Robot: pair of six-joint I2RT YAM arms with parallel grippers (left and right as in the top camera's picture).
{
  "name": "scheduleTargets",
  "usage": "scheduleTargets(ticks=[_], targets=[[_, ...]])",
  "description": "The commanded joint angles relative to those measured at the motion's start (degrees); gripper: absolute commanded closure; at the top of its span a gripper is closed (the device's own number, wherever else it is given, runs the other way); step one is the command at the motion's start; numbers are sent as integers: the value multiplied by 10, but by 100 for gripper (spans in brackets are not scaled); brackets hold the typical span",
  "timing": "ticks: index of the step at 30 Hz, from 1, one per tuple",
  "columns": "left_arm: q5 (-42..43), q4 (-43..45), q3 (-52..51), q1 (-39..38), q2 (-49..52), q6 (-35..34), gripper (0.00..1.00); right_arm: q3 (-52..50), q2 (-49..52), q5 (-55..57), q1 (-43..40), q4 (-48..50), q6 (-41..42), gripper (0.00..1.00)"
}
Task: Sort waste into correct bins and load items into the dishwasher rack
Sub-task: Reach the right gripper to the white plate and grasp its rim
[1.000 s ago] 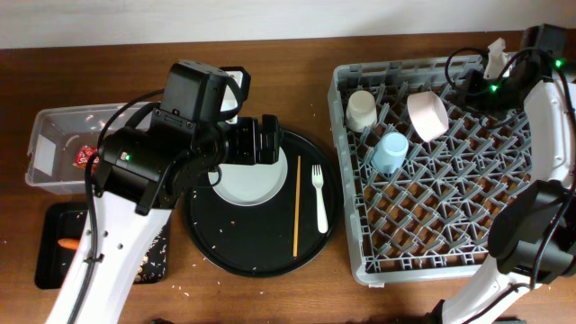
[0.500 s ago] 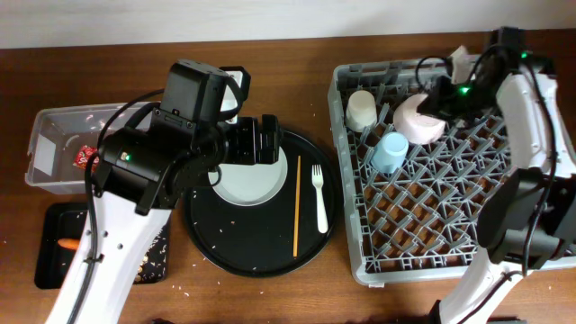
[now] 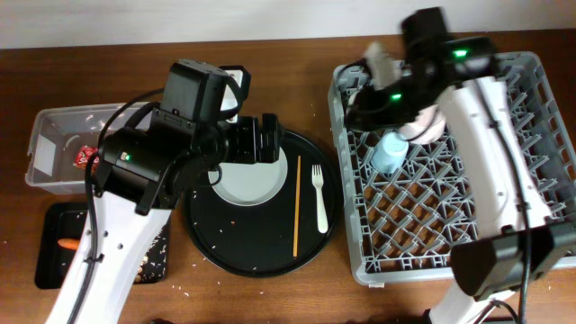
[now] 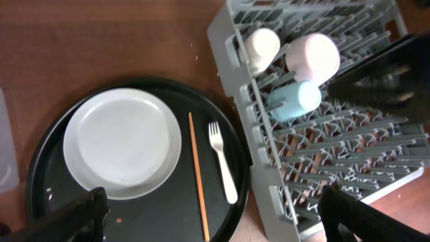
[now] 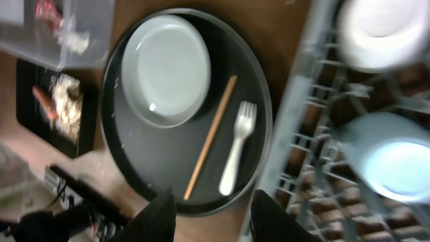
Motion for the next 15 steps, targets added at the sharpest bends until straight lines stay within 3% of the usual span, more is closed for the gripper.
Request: scheduleTargets(ticks=[1,3,5,9,15], targets=[[-97,12,7,7,-8,7,1,-5,22,14,74,21,37,60],[-170,-25,8,35,-33,7,1,-5,33,25,119,54,47,60],[-205,-64,8,109,-90,7,1,-5,53,106,160,98,122,54],[-214,-89,7,232,-163,7,1,-5,115,157,216,156,134,53],[-211,-144,7,242,-167,7,1,-5,246,303,254,221,134,52]])
